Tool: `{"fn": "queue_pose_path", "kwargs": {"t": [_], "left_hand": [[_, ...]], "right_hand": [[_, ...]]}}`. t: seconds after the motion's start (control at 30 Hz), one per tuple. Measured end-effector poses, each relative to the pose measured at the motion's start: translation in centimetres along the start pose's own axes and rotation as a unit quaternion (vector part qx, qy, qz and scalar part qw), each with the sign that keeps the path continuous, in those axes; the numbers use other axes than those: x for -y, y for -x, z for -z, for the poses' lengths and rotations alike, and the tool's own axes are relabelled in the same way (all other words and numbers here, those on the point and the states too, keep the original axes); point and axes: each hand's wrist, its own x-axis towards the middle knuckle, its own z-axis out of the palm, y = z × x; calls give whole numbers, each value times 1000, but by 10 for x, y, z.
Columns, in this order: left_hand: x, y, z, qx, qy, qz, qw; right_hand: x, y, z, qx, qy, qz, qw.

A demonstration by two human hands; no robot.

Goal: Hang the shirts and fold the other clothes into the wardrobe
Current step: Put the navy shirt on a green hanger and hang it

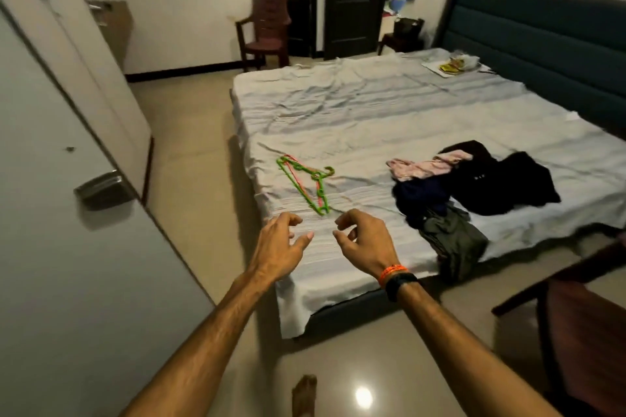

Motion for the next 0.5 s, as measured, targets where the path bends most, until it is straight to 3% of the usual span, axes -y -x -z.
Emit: {"fn": "queue_pose_path", "kwargs": {"t": [0.17,0.5], "left_hand": [[-10,-85,-70,107,20,5,994],[-59,-216,-204,262,16,10,965]], "right_hand": [[-67,-32,9,-12,-13,-145,989],[-210,-76,53,-79,-45,-331,939]]}}
